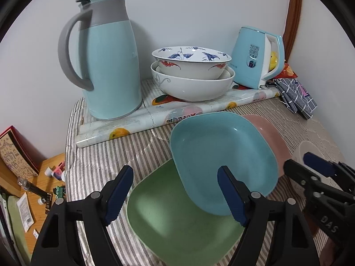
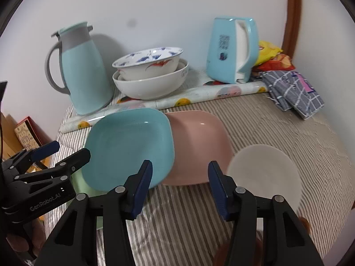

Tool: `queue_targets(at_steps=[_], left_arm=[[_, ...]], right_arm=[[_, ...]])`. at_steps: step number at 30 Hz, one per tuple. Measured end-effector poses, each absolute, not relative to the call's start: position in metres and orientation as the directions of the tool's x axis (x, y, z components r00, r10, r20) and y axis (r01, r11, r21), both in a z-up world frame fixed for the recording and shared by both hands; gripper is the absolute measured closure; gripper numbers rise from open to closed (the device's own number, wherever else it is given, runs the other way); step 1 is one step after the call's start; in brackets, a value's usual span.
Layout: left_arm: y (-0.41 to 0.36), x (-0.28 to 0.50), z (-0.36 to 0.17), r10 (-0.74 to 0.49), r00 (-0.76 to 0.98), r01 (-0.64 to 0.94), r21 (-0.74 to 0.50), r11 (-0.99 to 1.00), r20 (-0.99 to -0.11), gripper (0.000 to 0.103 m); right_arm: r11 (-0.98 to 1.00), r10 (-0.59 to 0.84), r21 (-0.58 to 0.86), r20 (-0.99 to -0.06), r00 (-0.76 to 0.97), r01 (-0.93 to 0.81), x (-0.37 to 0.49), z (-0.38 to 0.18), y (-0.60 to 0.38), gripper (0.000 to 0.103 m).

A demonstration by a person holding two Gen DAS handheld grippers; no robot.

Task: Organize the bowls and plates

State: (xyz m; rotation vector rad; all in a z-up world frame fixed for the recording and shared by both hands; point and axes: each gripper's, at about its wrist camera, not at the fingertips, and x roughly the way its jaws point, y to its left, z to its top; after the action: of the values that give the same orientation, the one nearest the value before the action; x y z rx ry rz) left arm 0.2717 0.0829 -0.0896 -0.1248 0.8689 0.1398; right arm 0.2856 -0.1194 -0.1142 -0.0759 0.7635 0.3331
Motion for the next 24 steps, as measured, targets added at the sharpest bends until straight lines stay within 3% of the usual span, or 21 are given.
queue_targets(at_steps=[11,13,20,24], left_arm=[[0.08,0.299,-0.108,0.035,0.606,-0.155,-0.075,0.985,-0.794,0.031],[0.079,0.302,-0.113,0.019,0.596,-0.147,-0.086,0.985,-0.802,0.041],[0.082,0.307,-0.122,0.015,0.574,-0.166,-0.099,0.981,-0.819,0.058],[0.081,0.31,-0.125,0.009,0.568,-0.16,-0.1,0.982,-0.823,0.078]], right_arm=[[0.952,0.236,0.042,-0.73,0.642,-0.302,0.318,-0.133,-0.109,0.058],[0.953,0.234,0.046,-0.742,0.628,-0.3,0.323,-0.137,-0.108,0.061],[0.945,0.244,0.048,-0.76,0.603,-0.322,0.329,-0.148,-0.103,0.074],[0.943,0.253,0.053,-0.757,0.602,-0.329,0.329,-0.148,-0.101,0.084]])
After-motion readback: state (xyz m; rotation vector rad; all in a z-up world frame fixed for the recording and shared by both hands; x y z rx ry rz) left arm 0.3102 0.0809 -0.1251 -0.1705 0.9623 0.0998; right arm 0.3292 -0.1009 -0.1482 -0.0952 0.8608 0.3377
